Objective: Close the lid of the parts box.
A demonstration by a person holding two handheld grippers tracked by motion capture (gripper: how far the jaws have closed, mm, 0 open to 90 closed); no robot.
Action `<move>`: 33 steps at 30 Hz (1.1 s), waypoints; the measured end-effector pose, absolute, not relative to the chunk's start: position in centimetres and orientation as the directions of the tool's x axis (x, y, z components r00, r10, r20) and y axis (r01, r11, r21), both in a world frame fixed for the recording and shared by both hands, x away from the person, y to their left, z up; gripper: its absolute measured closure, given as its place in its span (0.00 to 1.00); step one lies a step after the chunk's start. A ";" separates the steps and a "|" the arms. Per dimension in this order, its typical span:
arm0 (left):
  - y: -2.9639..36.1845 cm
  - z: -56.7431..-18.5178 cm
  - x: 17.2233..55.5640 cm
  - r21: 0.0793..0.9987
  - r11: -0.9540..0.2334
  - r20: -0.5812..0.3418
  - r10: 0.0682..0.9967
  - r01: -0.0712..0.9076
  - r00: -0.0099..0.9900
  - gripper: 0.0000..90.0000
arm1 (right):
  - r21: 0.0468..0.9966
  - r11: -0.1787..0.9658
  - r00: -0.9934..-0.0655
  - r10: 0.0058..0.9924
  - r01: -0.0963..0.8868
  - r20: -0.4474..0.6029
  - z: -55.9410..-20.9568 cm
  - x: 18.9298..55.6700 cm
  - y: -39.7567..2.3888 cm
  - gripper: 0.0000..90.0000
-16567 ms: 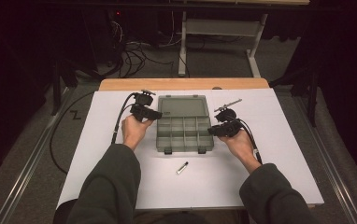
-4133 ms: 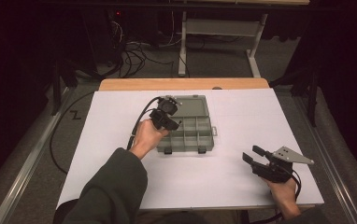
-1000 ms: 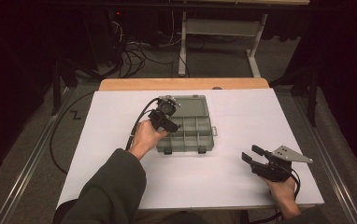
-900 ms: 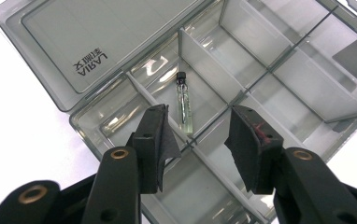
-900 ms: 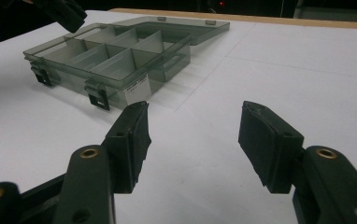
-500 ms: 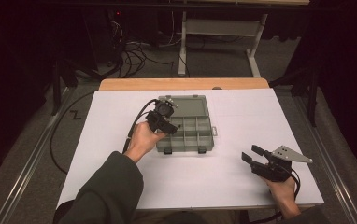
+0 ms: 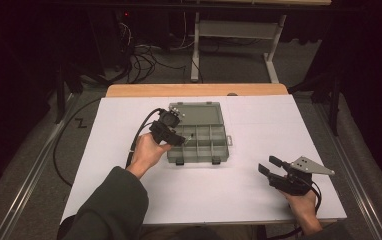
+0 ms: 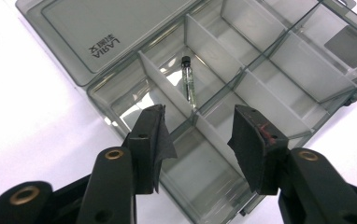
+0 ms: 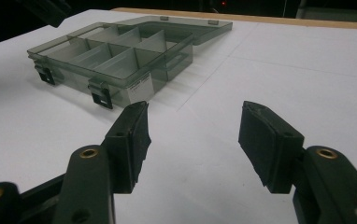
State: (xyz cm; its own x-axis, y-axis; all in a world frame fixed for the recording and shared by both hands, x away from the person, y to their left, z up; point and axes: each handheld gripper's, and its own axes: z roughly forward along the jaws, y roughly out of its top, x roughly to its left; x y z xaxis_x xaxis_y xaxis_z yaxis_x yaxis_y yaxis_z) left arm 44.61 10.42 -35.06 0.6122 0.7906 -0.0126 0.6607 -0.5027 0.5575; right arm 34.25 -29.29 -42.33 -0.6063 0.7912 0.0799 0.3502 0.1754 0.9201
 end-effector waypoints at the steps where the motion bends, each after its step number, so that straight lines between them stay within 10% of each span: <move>1: 10.6 -35.1 44.6 0.559 -0.499 -0.014 0.793 0.662 0.609 0.60 | 0.920 0.175 -0.605 0.792 0.351 0.080 -42.3 34.3 -29.3 0.49; 33: 14.6 -35.2 44.7 0.563 -0.410 -0.050 0.850 0.718 0.525 0.59 | 0.918 0.177 -0.607 0.790 0.356 0.083 -42.3 34.2 -29.2 0.48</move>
State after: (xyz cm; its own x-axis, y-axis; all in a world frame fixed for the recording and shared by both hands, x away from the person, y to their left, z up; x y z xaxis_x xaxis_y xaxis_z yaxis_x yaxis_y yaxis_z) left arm 44.71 14.62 -35.22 0.5246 0.8499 -0.0501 0.7177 -0.4098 0.5630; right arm 34.16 -29.20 -42.34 -0.6074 0.7900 0.0829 0.3559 0.1773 0.9175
